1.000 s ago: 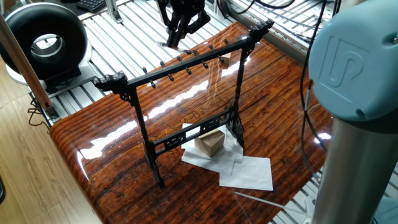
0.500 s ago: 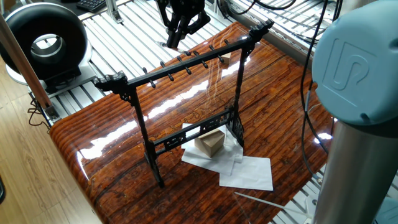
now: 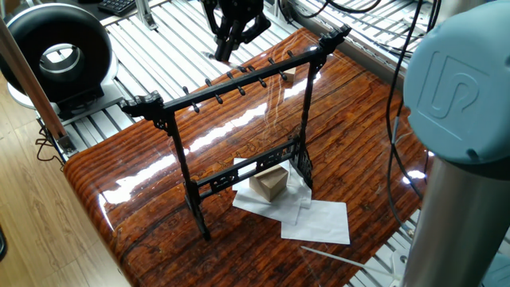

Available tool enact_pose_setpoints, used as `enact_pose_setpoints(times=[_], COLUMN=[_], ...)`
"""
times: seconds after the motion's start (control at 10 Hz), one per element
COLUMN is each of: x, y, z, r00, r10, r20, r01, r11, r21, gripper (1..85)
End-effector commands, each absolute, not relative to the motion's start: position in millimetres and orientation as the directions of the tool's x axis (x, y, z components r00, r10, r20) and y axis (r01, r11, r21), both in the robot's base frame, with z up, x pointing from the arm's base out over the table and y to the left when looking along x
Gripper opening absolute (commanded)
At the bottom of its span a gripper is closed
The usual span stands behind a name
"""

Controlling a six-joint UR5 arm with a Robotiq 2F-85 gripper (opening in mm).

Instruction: Place the brush on the pen rack

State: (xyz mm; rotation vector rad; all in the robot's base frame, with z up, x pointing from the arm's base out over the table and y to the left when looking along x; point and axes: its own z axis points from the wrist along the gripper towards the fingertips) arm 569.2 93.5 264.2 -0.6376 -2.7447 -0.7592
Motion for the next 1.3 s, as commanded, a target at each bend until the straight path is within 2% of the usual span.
enact_pose_setpoints(times=[0.0,0.5,0.7,0.8,1.0,1.2], x=[571.2,574.1,578.9,578.6,581.5,592.8], y=[94.5,80.7,81.9,79.0,88.1,87.1], z=[266.2,256.9,257.5,255.7,259.9,259.7], r00=[-0.887,-0.916,-0.933,-0.936,-0.932,-0.95], r10=[0.343,0.312,0.286,0.283,0.294,0.275], r20=[0.308,0.251,0.218,0.208,0.21,0.15], r01=[0.453,0.393,0.355,0.346,0.358,0.313], r11=[0.772,0.821,0.829,0.845,0.833,0.842], r21=[0.445,0.415,0.432,0.407,0.422,0.439], gripper=[1.0,1.3,12.3,12.7,10.0,18.7])
